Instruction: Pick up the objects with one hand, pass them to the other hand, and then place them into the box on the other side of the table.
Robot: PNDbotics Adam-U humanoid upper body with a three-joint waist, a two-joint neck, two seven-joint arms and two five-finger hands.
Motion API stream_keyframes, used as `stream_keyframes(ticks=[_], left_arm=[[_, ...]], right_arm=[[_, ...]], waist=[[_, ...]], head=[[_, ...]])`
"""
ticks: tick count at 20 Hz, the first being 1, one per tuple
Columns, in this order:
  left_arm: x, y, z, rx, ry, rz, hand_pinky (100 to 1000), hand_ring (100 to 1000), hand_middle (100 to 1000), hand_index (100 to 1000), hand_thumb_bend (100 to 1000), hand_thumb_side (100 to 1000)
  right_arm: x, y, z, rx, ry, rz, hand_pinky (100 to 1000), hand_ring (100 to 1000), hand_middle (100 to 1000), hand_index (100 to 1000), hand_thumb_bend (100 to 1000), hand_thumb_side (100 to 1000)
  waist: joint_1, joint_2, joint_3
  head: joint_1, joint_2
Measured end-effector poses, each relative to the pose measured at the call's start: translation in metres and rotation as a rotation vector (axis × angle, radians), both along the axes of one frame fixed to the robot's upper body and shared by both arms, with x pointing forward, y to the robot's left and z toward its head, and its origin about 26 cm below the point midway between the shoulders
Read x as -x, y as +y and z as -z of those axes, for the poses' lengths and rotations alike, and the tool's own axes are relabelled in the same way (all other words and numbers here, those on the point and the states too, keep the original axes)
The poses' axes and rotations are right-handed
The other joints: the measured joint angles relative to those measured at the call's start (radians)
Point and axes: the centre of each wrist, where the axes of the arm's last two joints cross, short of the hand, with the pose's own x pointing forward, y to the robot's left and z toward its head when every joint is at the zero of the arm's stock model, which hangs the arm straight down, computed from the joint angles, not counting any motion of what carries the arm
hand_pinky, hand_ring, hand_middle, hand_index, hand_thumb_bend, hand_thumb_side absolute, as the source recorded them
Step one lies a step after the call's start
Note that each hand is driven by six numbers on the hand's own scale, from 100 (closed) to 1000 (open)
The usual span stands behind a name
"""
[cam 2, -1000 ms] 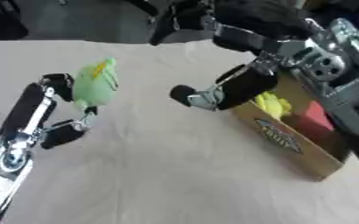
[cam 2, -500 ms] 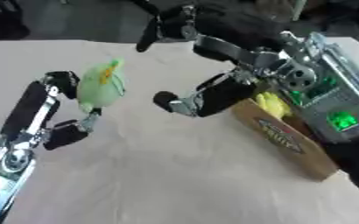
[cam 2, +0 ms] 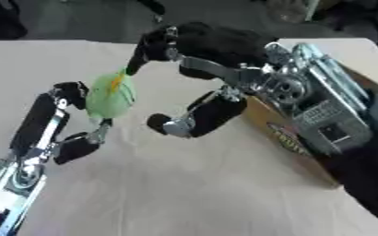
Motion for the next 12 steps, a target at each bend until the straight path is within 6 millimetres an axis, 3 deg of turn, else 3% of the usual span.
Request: stream_keyframes(ticks=[12], left_arm=[[0.003,-0.006,0.003,-0.037,-0.026,0.032,505,484,487,507,100,197]], right_arm=[[0.003,0.014,0.001,0.069,-0.064,-0.009,880,845,793,826,418,311]], waist=[[0.000,0.000,0.011]], head=[[-0.014,0.000]])
